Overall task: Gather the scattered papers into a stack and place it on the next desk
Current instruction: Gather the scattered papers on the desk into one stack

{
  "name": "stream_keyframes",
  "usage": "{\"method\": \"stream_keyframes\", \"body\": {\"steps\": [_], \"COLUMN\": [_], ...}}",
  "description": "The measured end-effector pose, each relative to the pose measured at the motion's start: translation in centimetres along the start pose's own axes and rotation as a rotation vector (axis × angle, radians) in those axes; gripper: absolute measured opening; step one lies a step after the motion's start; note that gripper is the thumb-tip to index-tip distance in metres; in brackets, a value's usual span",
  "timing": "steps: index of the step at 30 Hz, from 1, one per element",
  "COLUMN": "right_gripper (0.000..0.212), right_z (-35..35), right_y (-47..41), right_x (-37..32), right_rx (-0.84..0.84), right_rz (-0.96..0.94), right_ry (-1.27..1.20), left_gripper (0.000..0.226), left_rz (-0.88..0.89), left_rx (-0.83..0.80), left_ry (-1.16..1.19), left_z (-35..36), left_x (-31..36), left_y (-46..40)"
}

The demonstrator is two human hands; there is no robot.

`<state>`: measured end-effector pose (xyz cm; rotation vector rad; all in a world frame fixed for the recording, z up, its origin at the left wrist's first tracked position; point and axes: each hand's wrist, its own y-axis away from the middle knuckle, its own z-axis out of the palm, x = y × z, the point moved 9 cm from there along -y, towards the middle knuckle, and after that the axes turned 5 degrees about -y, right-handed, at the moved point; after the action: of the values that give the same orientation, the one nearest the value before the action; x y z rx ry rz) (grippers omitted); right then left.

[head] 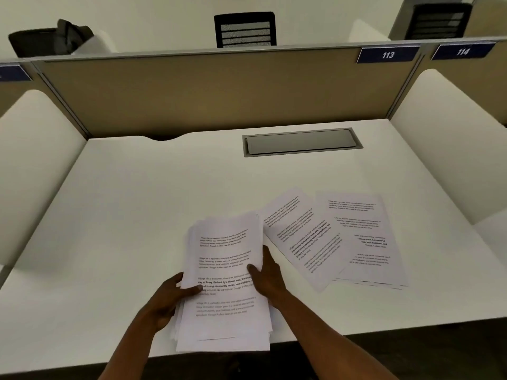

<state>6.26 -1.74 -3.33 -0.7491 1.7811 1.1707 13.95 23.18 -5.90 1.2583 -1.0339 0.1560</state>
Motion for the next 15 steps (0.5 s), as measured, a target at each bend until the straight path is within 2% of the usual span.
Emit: {"method": "stream_keyframes", "body": {"steps": [5,7,11,13,15], "right_gripper": [0.064,0.066,0.056,0.061,0.069], "right_z": [0.0,-1.7,-7.2,-9.0,-9.6], "right_y": [-0.8,-1.2,-1.5,-2.0,-2.7], "right_x": [-1.5,-1.3,-1.5,-1.0,-0.3], "right_rx": [0.047,0.129,0.361,0.363,0.296], "right_rz": [-0.066,-0.066,-0.147,-0.14,-0.101], "right_ry": [0.258,0.365,0.646,0.776,0.859], "left_gripper": [0.055,0.049,0.045,0.045,0.045], "left_rz": [0.072,0.067,0.044,0.05,0.057], "left_rx": [0.138,0.181,0.207,0.216,0.238], "left_ry": [-0.1,-0.044,0.066,0.076,0.073], "left_z": [-0.6,-1.1,-2.0,-2.1,-2.2], "left_x": [0.4,0.1,-0.7,-0.8,-0.7], "left_y": [-0.5,-0.7,-1.0,-1.2,-1.3]}}
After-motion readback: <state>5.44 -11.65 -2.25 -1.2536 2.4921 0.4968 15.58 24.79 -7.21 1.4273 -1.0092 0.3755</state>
